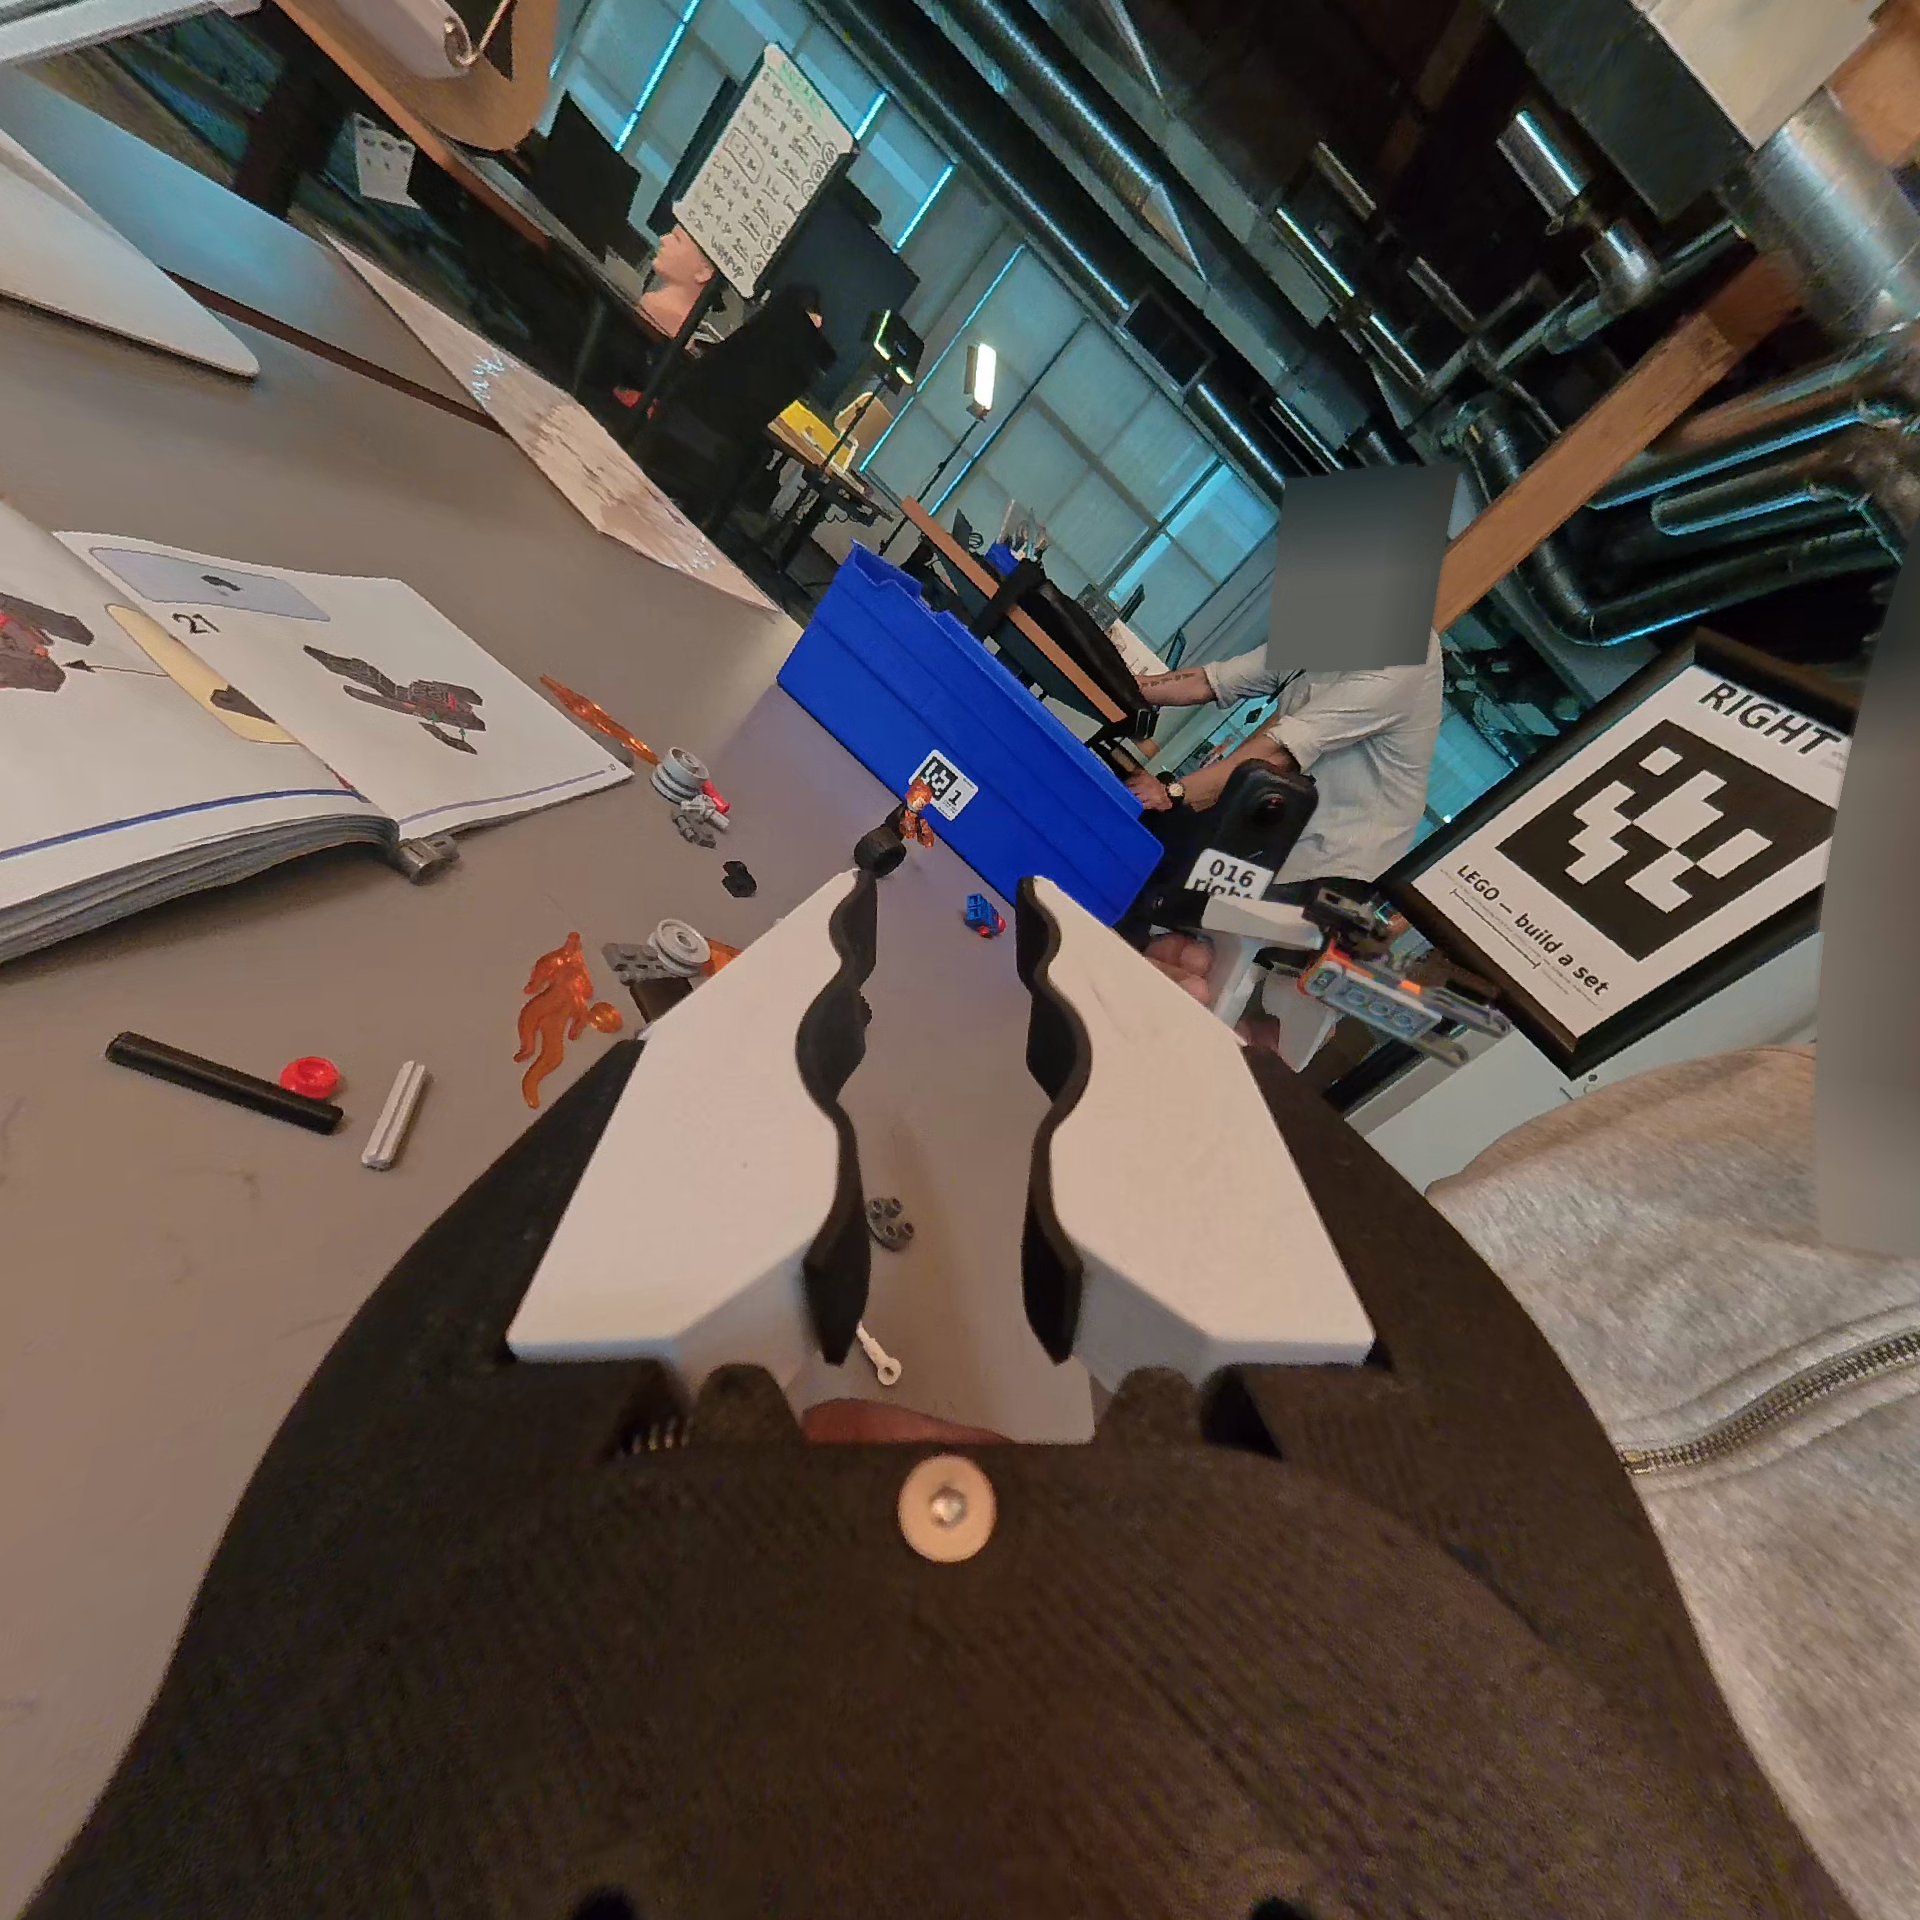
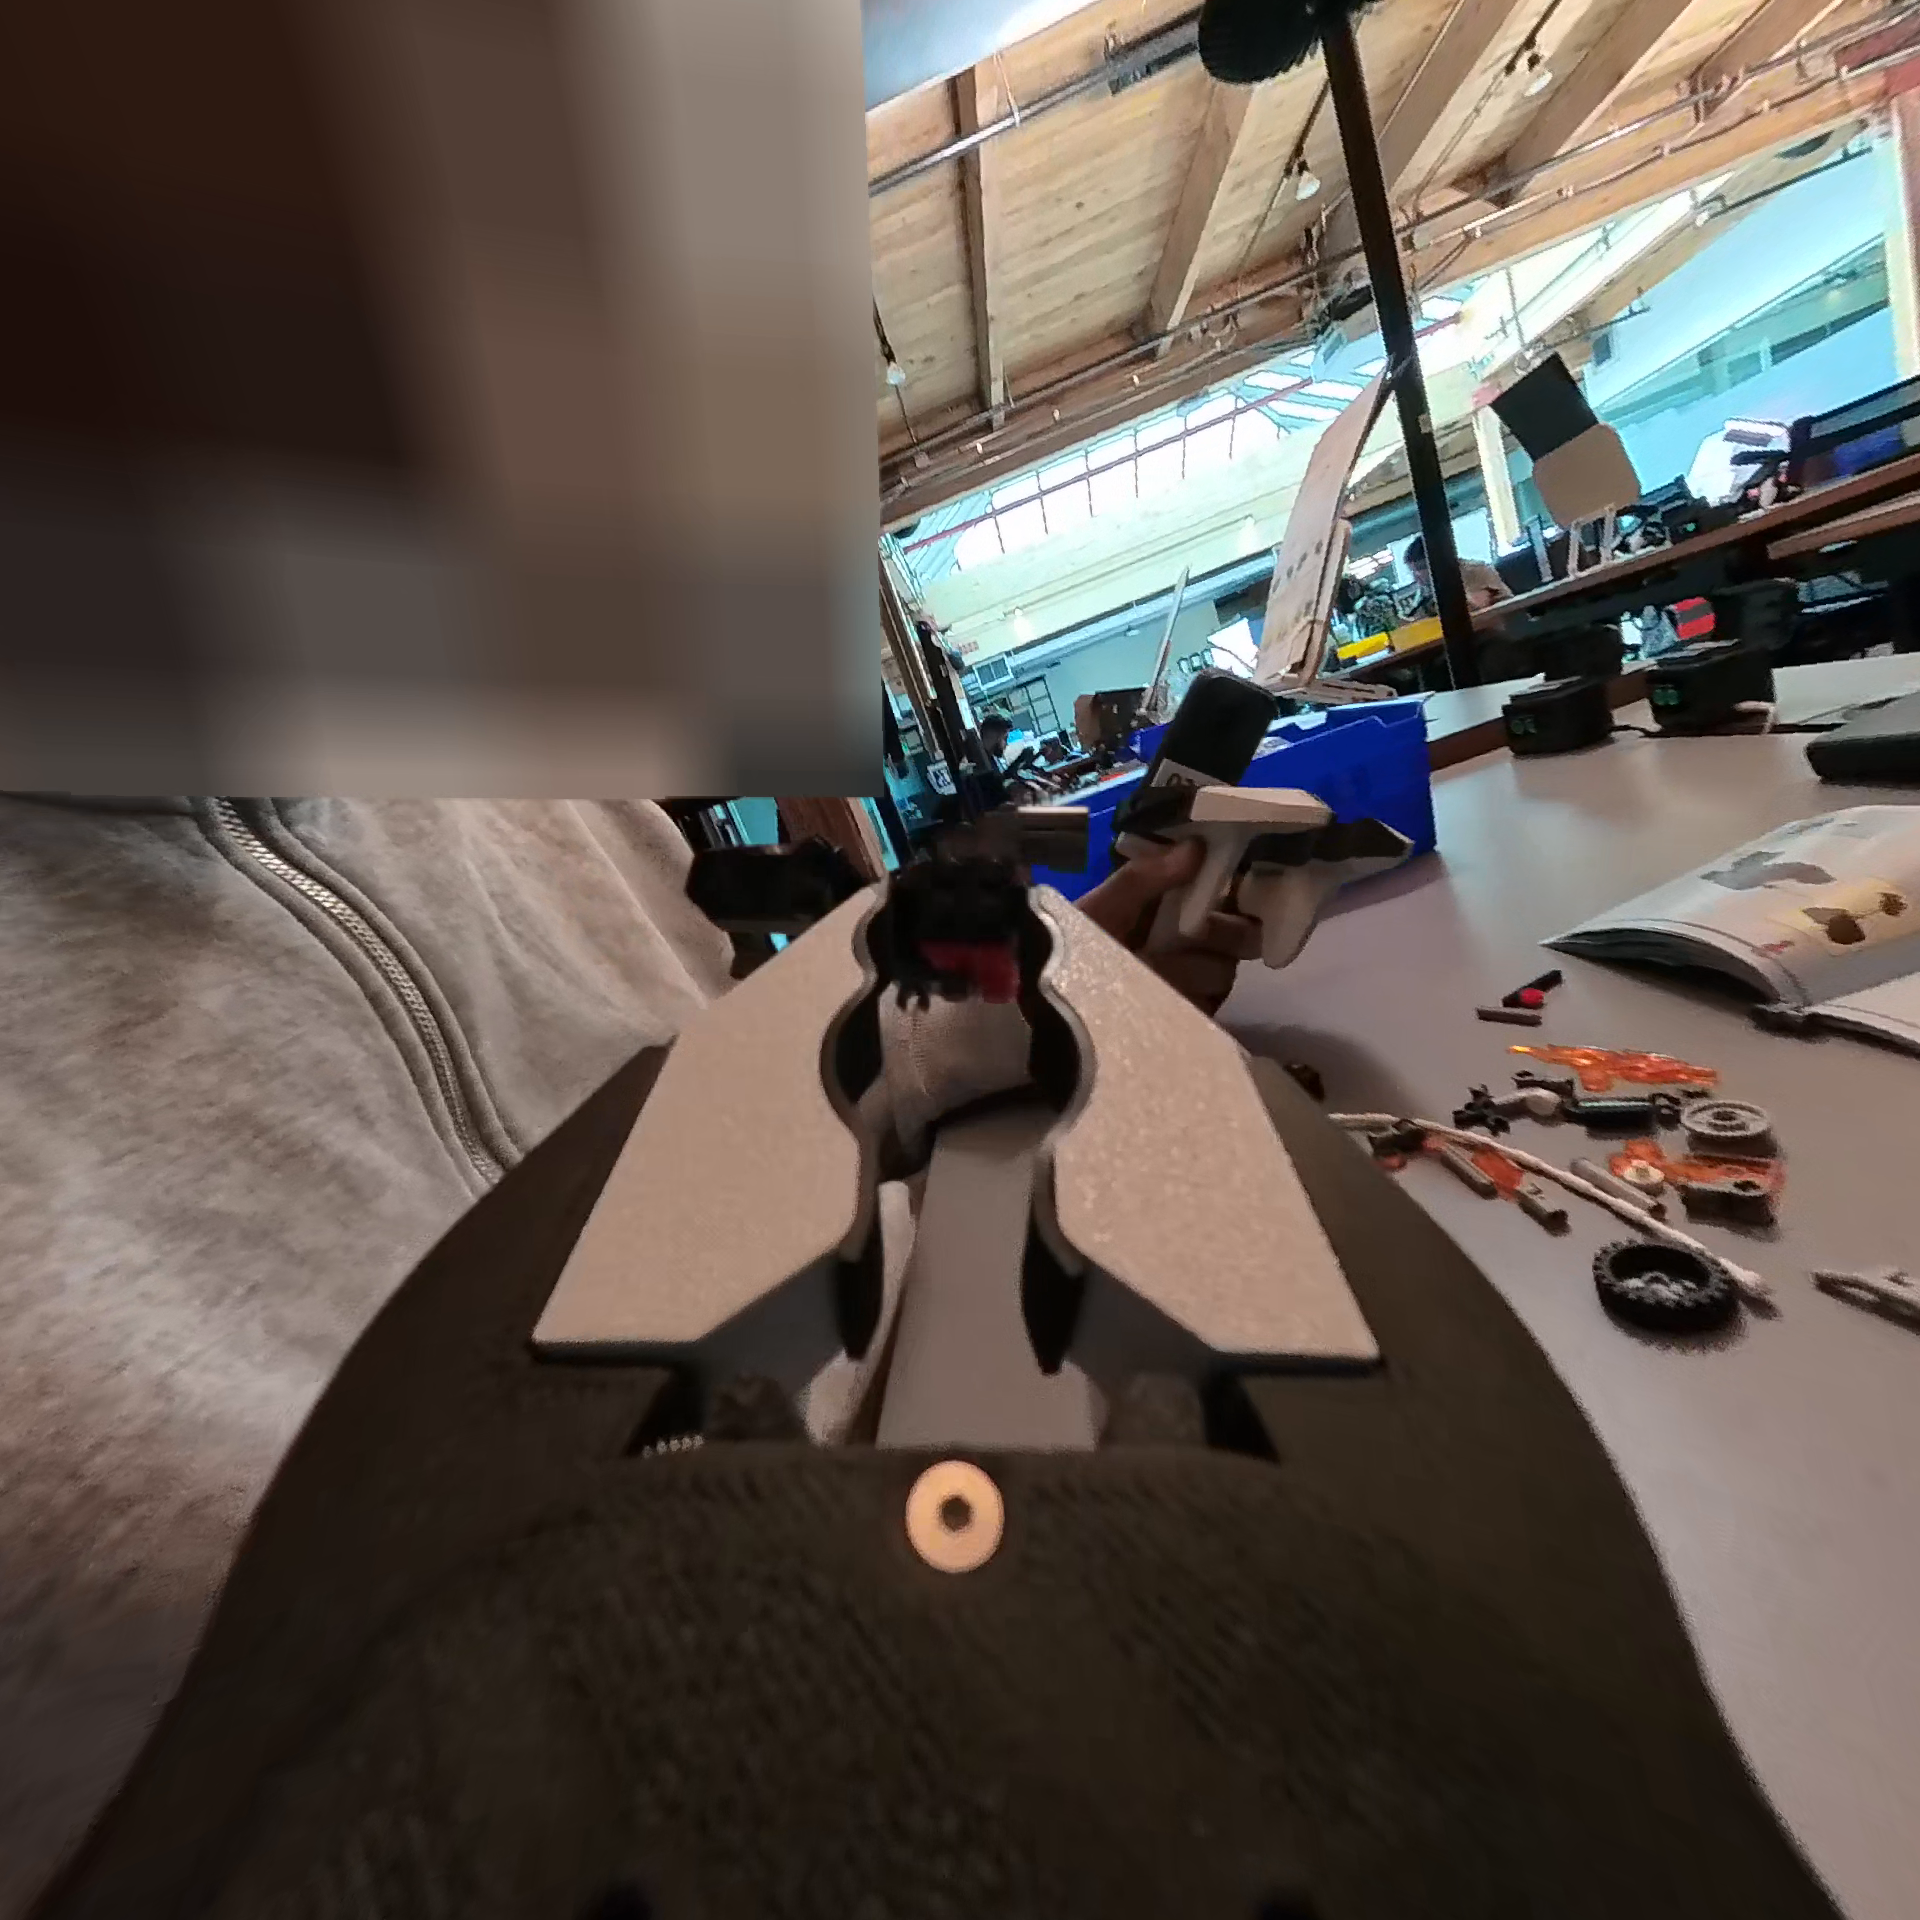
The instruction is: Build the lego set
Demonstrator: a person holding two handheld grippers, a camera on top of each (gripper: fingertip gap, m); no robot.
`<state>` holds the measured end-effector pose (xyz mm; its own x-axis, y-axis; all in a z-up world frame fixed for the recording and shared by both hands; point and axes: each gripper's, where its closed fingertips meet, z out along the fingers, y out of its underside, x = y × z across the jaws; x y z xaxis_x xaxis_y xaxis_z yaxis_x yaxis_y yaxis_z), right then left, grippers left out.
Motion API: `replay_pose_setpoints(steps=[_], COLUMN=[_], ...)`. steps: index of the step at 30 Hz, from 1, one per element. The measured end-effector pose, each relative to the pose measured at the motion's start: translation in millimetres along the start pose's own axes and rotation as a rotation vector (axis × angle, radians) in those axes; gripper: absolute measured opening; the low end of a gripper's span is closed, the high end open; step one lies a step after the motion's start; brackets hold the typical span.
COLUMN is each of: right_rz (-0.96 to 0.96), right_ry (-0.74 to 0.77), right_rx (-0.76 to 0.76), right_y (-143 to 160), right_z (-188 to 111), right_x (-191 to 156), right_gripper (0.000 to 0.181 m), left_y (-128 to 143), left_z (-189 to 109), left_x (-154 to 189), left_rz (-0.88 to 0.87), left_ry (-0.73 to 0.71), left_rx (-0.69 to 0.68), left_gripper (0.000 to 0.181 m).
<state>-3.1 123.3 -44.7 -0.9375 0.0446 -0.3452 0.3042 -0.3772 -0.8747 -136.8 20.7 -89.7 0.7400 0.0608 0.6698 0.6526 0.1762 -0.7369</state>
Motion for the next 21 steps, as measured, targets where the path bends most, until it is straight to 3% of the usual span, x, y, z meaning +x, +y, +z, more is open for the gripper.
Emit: replay_pose_setpoints(steps=[21], right_rz=[-0.061], right_ry=[0.07], right_rx=[-0.062], right_y=[10.0], right_z=[5.0], right_x=[4.2], right_gripper=[0.022], left_y=[0.2], left_z=[0.0], left_x=[-1.5], left_rz=[-0.004], left_ry=[-0.004], left_rx=[-0.002], left_gripper=[0.024])
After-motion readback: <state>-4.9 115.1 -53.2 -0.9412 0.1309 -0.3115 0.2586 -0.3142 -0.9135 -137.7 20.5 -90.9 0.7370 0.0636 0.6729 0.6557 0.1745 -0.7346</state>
